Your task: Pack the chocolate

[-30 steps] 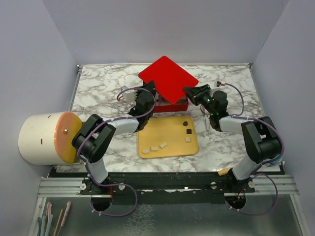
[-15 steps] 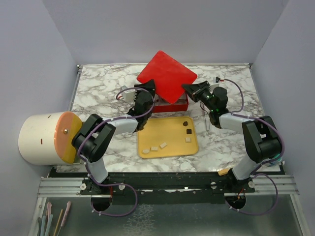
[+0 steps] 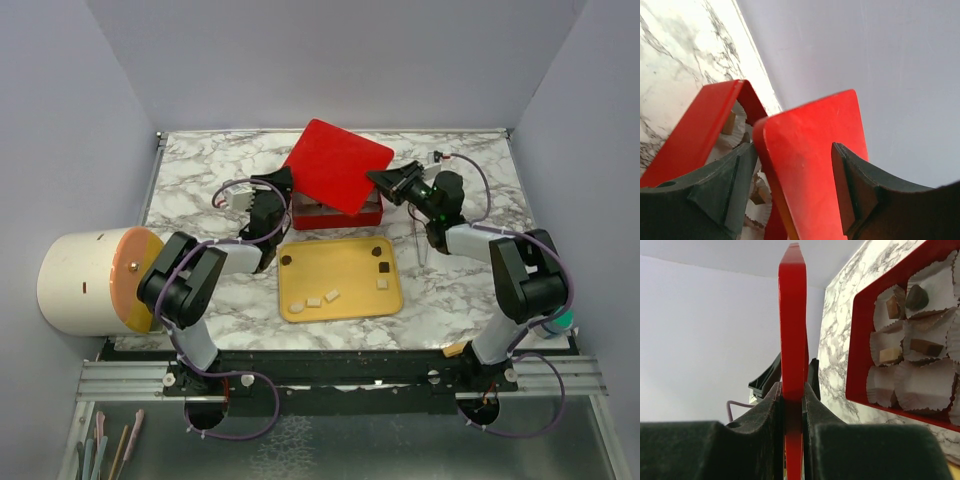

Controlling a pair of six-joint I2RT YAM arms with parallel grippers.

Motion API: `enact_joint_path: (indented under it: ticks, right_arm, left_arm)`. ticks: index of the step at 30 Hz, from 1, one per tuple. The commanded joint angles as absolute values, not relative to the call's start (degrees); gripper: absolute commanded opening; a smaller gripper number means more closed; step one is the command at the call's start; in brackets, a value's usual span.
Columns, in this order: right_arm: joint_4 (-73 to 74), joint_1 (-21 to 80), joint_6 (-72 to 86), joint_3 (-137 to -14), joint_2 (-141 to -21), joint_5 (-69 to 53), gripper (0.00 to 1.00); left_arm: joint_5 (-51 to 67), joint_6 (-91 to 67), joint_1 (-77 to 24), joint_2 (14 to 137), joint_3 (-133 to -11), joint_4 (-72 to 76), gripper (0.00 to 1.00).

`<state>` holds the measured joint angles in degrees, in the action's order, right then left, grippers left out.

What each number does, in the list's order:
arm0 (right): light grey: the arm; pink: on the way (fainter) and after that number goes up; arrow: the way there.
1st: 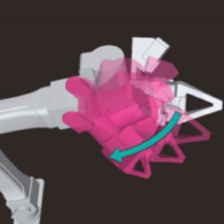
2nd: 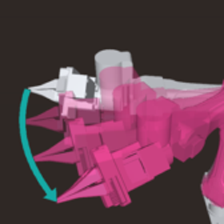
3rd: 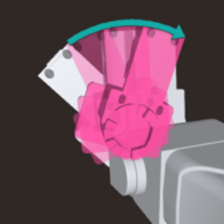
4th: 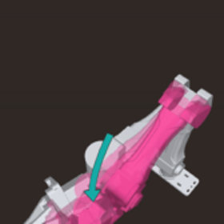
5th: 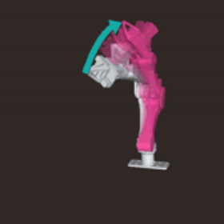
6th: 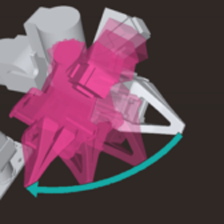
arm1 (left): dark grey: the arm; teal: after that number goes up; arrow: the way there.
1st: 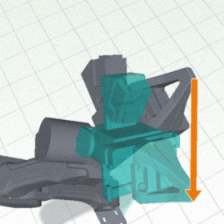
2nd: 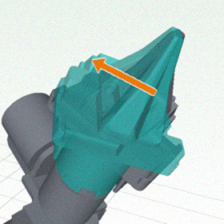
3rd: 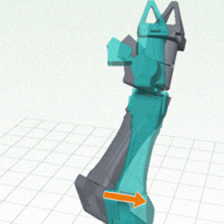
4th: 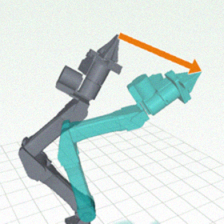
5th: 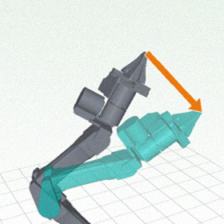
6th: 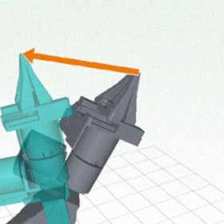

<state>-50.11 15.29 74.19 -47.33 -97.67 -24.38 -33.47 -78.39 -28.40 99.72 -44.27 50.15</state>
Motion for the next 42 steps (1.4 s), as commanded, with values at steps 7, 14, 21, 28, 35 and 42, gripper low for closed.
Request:
enact_joint_path:
  ticks: [7, 14, 21, 28, 35, 42]
  right_arm:
    - [-45.9, 9.6, 72.5, -58.0, -100.0, -36.1, 0.01]
    - [-38.3, 6.3, 69.4, -66.3, -106.3, -48.5, 0.01]
    - [-29.8, 5.1, 63.7, -73.4, -111.3, -56.6, 0.01]
    - [-30.2, 4.8, 63.5, -76.9, -116.5, -62.2, 0.01]
    - [-31.4, 4.7, 63.1, -78.1, -120.1, -64.0, 0.00]
    - [-30.3, 4.5, 62.7, -81.8, -123.8, -65.2, 0.00]
  left_arm:
    - [-28.4, -70.1, -22.8, 95.9, -41.0, 54.8, 0.68]
    - [-27.0, -68.6, -20.1, 96.4, -40.6, 56.0, 0.67]
    - [-25.8, -67.4, -18.4, 97.2, -41.2, 56.3, 0.66]
    - [-22.8, -66.3, -17.9, 99.6, -43.0, 56.6, 0.65]
    - [-20.3, -65.1, -17.6, 102.4, -44.6, 57.0, 0.65]
    - [-18.4, -64.6, -17.6, 106.1, -46.8, 57.1, 0.64]
